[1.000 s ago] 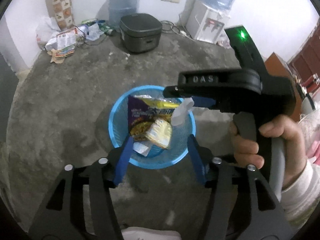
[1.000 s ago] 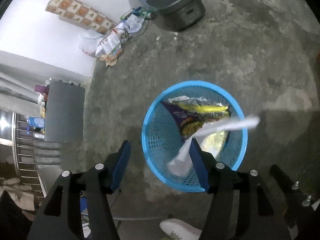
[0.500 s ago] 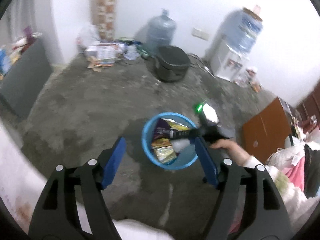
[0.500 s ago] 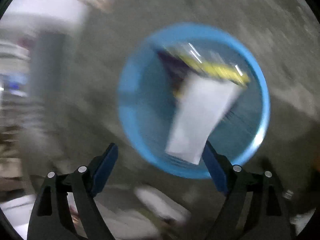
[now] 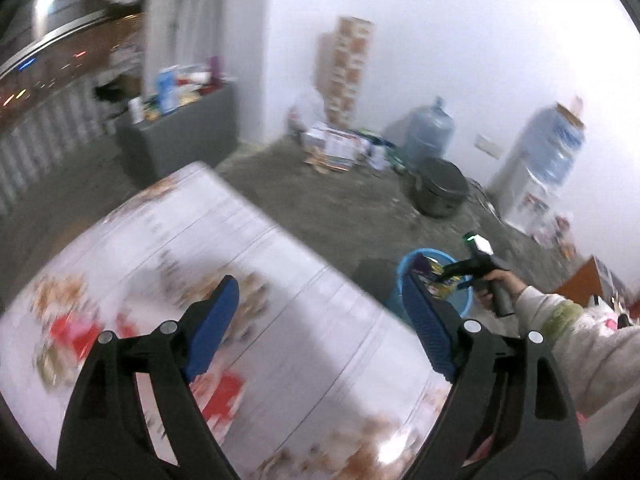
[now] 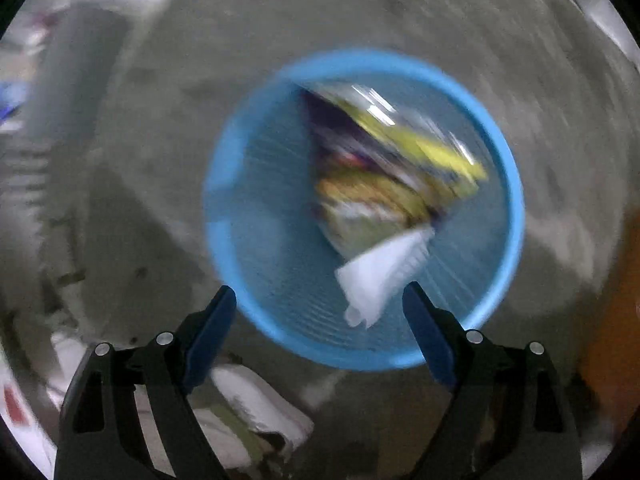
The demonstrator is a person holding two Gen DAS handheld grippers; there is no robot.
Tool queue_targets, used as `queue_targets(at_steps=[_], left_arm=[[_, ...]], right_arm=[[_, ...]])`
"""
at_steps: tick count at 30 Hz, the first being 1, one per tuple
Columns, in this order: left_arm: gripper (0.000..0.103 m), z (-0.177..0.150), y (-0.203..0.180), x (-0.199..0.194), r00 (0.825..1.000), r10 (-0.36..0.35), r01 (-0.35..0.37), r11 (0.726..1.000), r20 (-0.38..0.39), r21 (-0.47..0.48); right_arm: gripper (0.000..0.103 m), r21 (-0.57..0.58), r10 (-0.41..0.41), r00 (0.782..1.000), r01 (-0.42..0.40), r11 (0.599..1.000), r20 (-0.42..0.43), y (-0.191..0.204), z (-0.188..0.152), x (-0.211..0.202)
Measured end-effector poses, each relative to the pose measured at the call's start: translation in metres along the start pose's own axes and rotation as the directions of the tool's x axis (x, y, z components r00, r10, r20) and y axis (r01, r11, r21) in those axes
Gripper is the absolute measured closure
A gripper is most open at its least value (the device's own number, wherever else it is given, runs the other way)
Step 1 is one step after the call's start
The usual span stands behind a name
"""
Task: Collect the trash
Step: 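Open the left gripper over the wastebasket to drop the yellow box, then move back to the table and grasp the clear plastic bag with the left gripper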
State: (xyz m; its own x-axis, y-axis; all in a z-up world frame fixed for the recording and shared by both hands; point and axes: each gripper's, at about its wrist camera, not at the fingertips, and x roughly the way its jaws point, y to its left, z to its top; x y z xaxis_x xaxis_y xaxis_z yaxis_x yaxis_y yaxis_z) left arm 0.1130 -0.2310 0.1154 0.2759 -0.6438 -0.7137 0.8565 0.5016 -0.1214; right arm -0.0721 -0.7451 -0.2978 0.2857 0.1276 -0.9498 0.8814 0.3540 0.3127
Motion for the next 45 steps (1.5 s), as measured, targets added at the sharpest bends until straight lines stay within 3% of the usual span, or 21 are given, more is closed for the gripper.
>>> queue_targets(at_steps=[2, 3, 5, 7, 9, 11, 14, 16, 19, 22, 23, 26, 29, 32, 36, 38, 45], left_arm=[[0.024, -0.016, 0.016, -0.013, 0.999, 0.031, -0.031, 0.999, 0.013, -0.044], [0.024, -0.029, 0.028, -0.025, 0.998, 0.052, -0.05, 0.996, 0.025, -0.074], [0.024, -0.046, 0.04, -0.041, 0.996, 0.08, -0.075, 0.992, 0.047, -0.106], [0.024, -0.066, 0.051, -0.06, 0.99, 0.116, -0.104, 0.984, 0.078, -0.143], [0.024, -0.083, 0.063, -0.077, 0.984, 0.147, -0.127, 0.974, 0.097, -0.185], [0.023, -0.102, 0.074, -0.091, 0.981, 0.169, -0.142, 0.963, 0.1, -0.229], [0.023, -0.135, 0.084, -0.111, 0.977, 0.196, -0.166, 0.944, 0.079, -0.286], [0.023, -0.152, 0.085, -0.117, 0.977, 0.205, -0.176, 0.936, 0.065, -0.305], [0.023, -0.183, 0.08, -0.125, 0.981, 0.191, -0.166, 0.926, 0.042, -0.339], [0.023, -0.211, 0.073, -0.126, 0.99, 0.143, -0.127, 0.917, 0.014, -0.377], [0.023, -0.221, 0.073, -0.124, 0.993, 0.117, -0.106, 0.913, 0.004, -0.395], [0.028, -0.241, 0.069, -0.109, 1.0, 0.007, -0.014, 0.891, -0.017, -0.453], [0.039, -0.251, 0.063, -0.093, 0.997, -0.059, 0.03, 0.884, -0.046, -0.466], [0.05, -0.257, 0.061, -0.075, 0.99, -0.108, 0.053, 0.873, -0.086, -0.485], [0.064, -0.27, 0.068, -0.05, 0.976, -0.156, 0.05, 0.84, -0.153, -0.54], [0.069, -0.272, 0.072, -0.044, 0.972, -0.199, 0.09, 0.814, -0.129, -0.574], [0.072, -0.285, 0.085, -0.043, 0.953, -0.303, 0.236, 0.704, 0.018, -0.67]], right_arm=[[0.02, -0.094, -0.034, 0.999, 0.036, 0.995, 0.023, 0.021, 0.002, -0.013], [0.02, -0.143, -0.131, 0.991, 0.133, 0.981, 0.028, 0.03, 0.002, -0.015], [0.02, -0.222, -0.314, 0.945, 0.326, 0.919, 0.091, 0.046, -0.001, -0.022], [0.02, -0.258, -0.342, 0.927, 0.372, 0.892, 0.154, 0.058, -0.006, -0.033], [0.02, -0.27, -0.267, 0.938, 0.322, 0.907, 0.222, 0.075, -0.019, -0.063], [0.02, -0.306, -0.119, 0.95, 0.209, 0.929, 0.289, 0.098, -0.044, -0.101], [0.02, -0.411, 0.116, 0.934, 0.036, 0.911, 0.338, 0.132, -0.095, -0.151], [0.02, -0.497, 0.257, 0.909, -0.065, 0.865, 0.328, 0.154, -0.135, -0.179], [0.02, -0.628, 0.431, 0.867, -0.193, 0.754, 0.251, 0.191, -0.201, -0.206], [0.029, -0.725, 0.56, 0.826, -0.348, 0.595, 0.063, 0.239, -0.271, -0.203], [0.031, -0.733, 0.569, 0.822, -0.378, 0.566, 0.016, 0.25, -0.283, -0.197], [0.049, -0.764, 0.534, 0.832, -0.441, 0.471, -0.151, 0.286, -0.335, -0.164], [0.064, -0.798, 0.443, 0.866, -0.43, 0.423, -0.232, 0.313, -0.378, -0.13], [0.074, -0.81, 0.371, 0.893, -0.407, 0.422, -0.255, 0.323, -0.398, -0.108], [0.084, -0.792, 0.323, 0.902, -0.414, 0.449, -0.288, 0.32, -0.404, -0.085], [0.091, -0.801, 0.301, 0.912, -0.392, 0.452, -0.277, 0.32, -0.407, -0.079], [0.095, -0.786, 0.306, 0.906, -0.409, 0.463, -0.291, 0.328, -0.405, -0.072]])
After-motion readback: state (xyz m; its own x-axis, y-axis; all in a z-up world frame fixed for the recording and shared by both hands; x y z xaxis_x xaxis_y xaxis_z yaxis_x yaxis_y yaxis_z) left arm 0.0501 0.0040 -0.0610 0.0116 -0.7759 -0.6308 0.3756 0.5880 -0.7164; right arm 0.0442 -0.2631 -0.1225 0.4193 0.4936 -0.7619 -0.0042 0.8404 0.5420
